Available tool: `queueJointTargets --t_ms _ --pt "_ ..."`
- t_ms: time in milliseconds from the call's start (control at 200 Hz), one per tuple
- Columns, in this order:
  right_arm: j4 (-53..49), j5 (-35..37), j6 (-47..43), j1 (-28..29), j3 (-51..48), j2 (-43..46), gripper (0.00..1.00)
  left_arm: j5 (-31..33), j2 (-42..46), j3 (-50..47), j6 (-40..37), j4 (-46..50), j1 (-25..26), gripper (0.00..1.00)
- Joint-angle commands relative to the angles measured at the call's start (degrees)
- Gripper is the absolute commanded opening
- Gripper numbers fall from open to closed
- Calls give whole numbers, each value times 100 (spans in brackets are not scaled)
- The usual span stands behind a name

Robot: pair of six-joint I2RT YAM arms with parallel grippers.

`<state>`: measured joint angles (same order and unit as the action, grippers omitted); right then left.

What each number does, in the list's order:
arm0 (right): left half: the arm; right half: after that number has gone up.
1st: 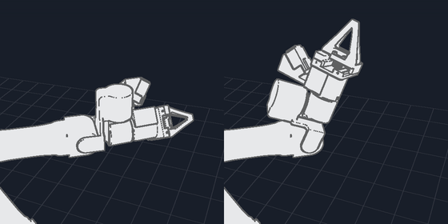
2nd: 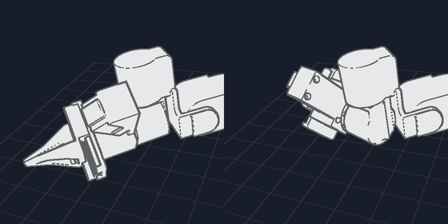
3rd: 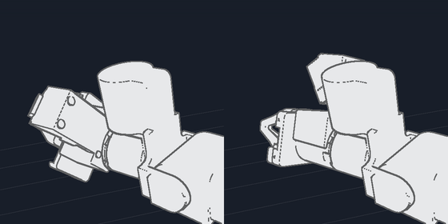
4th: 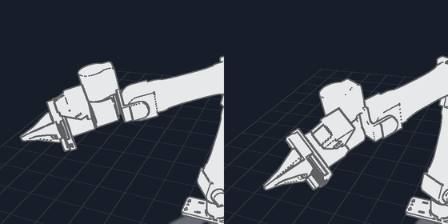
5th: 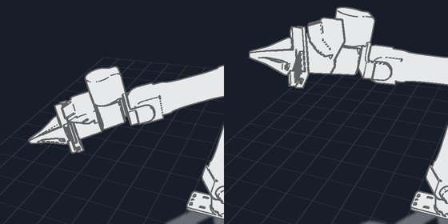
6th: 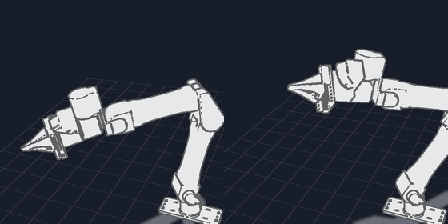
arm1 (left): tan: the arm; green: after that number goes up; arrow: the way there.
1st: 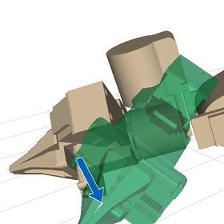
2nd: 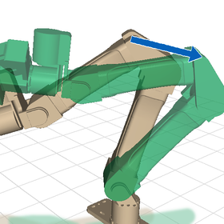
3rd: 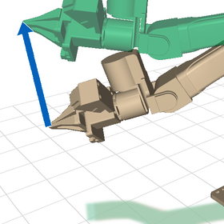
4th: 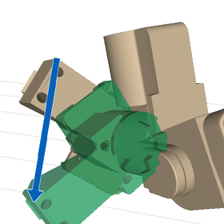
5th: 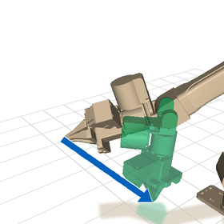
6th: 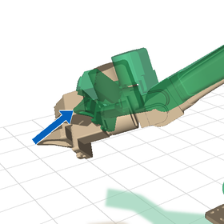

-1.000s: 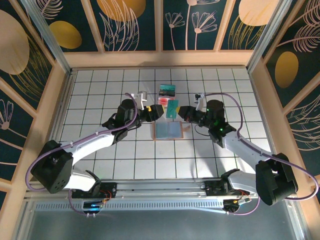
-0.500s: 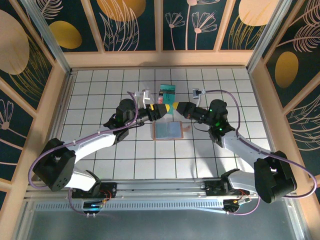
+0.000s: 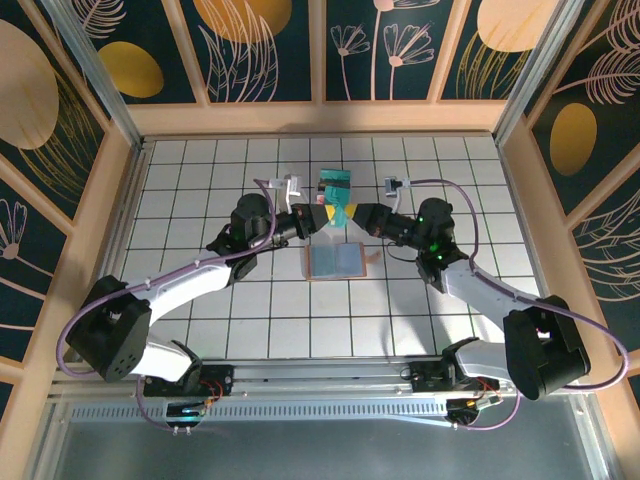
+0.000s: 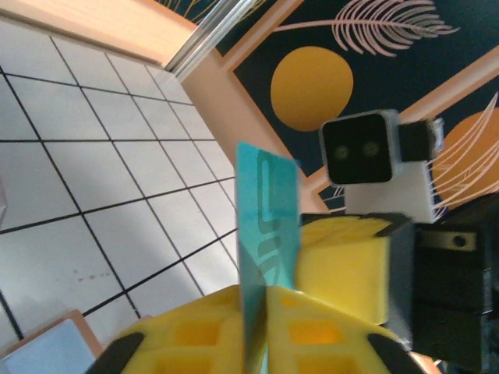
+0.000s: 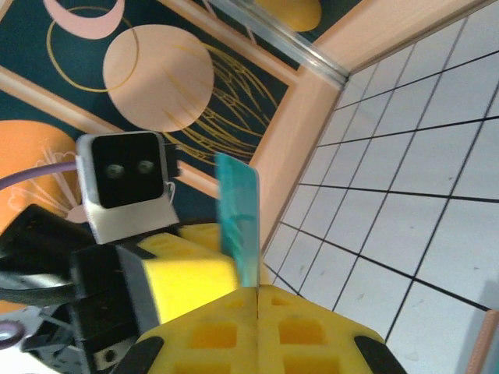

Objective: Take the credit cards out of the card holder

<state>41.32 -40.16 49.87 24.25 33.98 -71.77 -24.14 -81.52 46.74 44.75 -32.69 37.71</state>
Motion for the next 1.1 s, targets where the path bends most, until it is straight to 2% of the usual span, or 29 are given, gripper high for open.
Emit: queueJointTargets --t_ms 0,45,135,230,345,495,706,731,776,791,946,1096 --pt "-225 -11 -305 16 53 82 13 198 -57 388 -796 610 -108 0" --pt "-532 132 -460 6 122 144 22 262 -69 530 -1169 934 -147 0" --pt "-1349 582 -852 -25 302 350 34 457 -150 861 -2138 1718 -219 0" --pt "-2190 1217 -1218 -48 461 633 43 768 -401 1490 -3372 2630 -278 0" --pt "-3040 2024 -1580 -59 628 989 51 1092 -888 2216 -4462 3314 -419 0" --pt "-3615 2791 -1773 -106 695 1397 58 951 -1598 3133 -5505 3693 -688 0" --pt "-4170 3416 -1848 -186 827 1655 72 482 -2669 4349 -6985 4277 -922 0" --pt "-4228 3482 -1849 -197 849 1680 76 430 -2779 4486 -7175 4389 -936 0" --pt "-4305 3587 -1849 -201 878 1708 95 387 -2965 4719 -7510 4568 -950 0" --pt "-4329 3624 -1849 -199 889 1723 99 368 -3020 4796 -7619 4622 -956 0" --pt "-4584 4039 -1810 -207 1008 1824 99 85 -3657 5582 -8591 5265 -1011 0" --pt "-4754 4394 -1724 -214 1095 1877 99 55 -4266 6341 -9145 5746 -1054 0"
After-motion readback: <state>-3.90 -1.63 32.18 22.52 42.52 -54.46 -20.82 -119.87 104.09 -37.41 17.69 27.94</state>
